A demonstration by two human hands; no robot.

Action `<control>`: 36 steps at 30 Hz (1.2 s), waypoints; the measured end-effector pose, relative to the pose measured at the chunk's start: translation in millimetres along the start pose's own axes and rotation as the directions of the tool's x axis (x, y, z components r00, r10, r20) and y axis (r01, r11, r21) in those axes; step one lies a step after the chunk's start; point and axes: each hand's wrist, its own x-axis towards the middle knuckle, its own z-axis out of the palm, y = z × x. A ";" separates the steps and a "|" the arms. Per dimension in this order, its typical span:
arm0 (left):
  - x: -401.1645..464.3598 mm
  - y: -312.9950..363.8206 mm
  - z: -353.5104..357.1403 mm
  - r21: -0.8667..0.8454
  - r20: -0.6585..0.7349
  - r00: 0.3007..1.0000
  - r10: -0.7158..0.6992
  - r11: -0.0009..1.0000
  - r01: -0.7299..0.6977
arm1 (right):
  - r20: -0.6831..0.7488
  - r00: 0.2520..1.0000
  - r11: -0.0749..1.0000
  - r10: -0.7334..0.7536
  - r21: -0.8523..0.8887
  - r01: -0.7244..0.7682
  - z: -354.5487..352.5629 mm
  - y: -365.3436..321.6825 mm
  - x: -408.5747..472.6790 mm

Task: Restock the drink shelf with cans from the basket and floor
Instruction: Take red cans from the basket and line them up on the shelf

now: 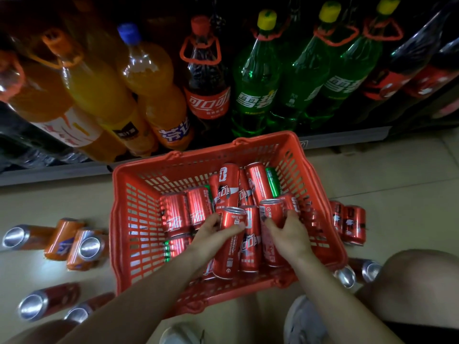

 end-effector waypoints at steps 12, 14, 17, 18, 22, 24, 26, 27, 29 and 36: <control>1.5 0.6 12.0 -0.262 0.096 0.989 -0.112 0.956 0.133 | 0.292 0.956 0.905 -0.003 0.407 -0.121 17.8 1.6 -6.5; 0.6 0.7 12.9 -0.261 0.108 0.989 -0.106 0.957 0.130 | 0.339 0.941 0.899 -0.013 0.417 -0.137 16.4 -0.1 -6.7; -2.5 4.2 16.1 -0.244 0.102 0.991 -0.091 0.963 0.114 | 0.361 0.933 0.879 -0.009 0.447 -0.165 15.9 0.2 -6.3; -4.4 5.8 17.5 -0.241 0.096 0.992 -0.087 0.965 0.108 | 0.366 0.931 0.874 -0.005 0.454 -0.174 15.5 -0.1 -7.0; -11.2 10.3 23.0 -0.228 0.083 0.995 -0.057 0.971 0.074 | 0.326 0.945 0.845 -0.030 0.514 -0.151 13.9 5.6 -8.7; -13.4 14.0 24.1 -0.202 0.088 0.996 -0.013 0.979 0.030 | 0.310 0.949 0.820 -0.052 0.555 -0.137 12.9 8.0 -8.5; -15.5 22.0 24.3 -0.175 0.080 0.996 0.027 0.984 -0.013 | 0.299 0.952 0.789 -0.070 0.600 -0.131 12.2 4.8 -7.0; -14.9 27.8 22.9 -0.164 0.070 0.996 0.051 0.986 -0.039 | 0.289 0.954 0.774 -0.081 0.621 -0.123 11.4 0.6 -5.5; -10.0 42.3 17.2 -0.130 0.033 0.996 0.085 0.988 -0.080 | 0.280 0.956 0.747 -0.088 0.653 -0.122 9.7 -14.1 -1.0; 11.2 91.9 0.0 -0.233 -0.008 0.999 0.035 0.972 -0.036 | 0.336 0.933 0.776 -0.127 0.620 -0.118 18.3 -62.5 33.4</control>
